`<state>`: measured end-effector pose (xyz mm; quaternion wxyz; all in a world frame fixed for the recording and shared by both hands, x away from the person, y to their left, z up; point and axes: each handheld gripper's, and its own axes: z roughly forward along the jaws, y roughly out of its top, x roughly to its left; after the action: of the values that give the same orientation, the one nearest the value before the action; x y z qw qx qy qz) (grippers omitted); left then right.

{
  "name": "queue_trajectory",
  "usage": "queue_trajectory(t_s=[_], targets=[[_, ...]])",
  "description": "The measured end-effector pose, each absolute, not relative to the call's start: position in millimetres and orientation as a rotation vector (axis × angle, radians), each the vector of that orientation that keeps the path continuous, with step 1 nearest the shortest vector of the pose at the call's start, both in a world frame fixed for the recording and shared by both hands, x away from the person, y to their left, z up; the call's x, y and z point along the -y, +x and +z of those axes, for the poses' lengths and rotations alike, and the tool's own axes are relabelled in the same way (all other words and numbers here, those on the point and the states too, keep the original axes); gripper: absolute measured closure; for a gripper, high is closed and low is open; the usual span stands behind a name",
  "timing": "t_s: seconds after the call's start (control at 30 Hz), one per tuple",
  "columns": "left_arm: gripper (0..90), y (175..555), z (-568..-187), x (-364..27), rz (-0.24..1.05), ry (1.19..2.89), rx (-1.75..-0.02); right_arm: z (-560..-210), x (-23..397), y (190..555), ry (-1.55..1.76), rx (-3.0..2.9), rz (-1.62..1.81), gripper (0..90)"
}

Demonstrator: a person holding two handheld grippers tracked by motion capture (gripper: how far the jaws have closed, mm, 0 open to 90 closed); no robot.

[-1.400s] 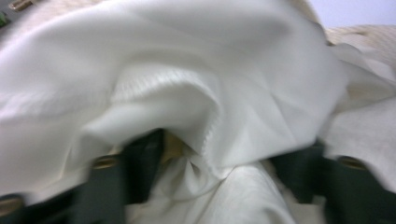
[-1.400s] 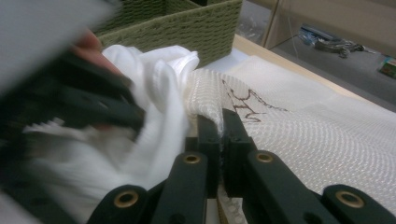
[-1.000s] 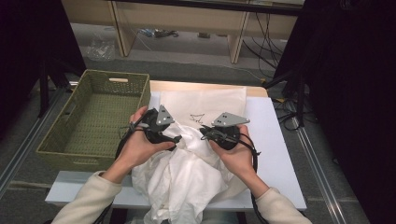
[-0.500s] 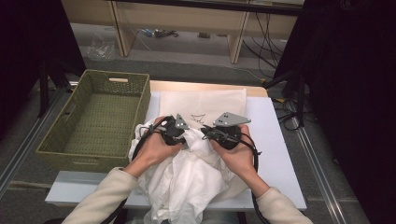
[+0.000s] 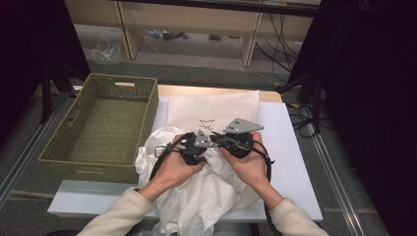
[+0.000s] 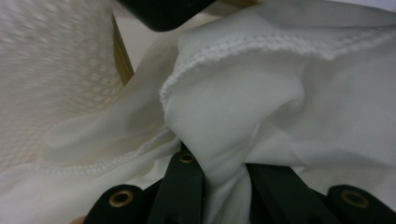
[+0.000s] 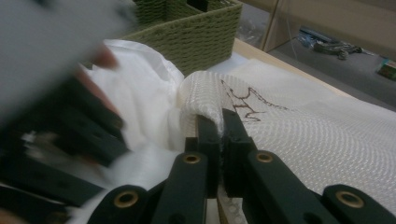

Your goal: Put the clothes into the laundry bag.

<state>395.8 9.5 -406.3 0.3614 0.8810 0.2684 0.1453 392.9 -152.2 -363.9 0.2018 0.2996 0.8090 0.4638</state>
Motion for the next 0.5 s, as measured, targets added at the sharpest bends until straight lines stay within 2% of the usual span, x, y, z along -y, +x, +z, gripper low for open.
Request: queue_trajectory(t_s=[0.1,0.2,0.23,0.33,0.37,0.4,0.43,0.5], targets=[[83.7,406,-419,-5,0.357,2.231,-0.757,-365,150,391,0.853,-2.282,1.305,89.2],[77.4,404,-412,-8,0.370,2.231,-0.721,-367,151,393,0.850,-2.285,1.315,89.2],[71.6,402,-408,-11,0.387,2.226,-0.705,-366,152,392,0.879,-2.294,1.319,89.1],[45.3,397,-396,-19,0.416,2.222,-0.665,-364,155,394,0.884,-2.262,1.321,89.1],[45.3,393,-389,-24,0.409,2.220,-0.661,-363,157,395,0.881,-2.265,1.317,89.1],[32.4,388,-376,-35,0.393,2.208,-0.644,-362,160,396,0.888,-2.254,1.319,89.0],[28.6,386,-371,-39,0.357,2.195,-0.658,-363,160,397,0.889,-2.249,1.334,89.0],[20.9,385,-365,-45,0.403,2.197,-0.681,-362,160,397,0.891,-2.247,1.323,89.0]])
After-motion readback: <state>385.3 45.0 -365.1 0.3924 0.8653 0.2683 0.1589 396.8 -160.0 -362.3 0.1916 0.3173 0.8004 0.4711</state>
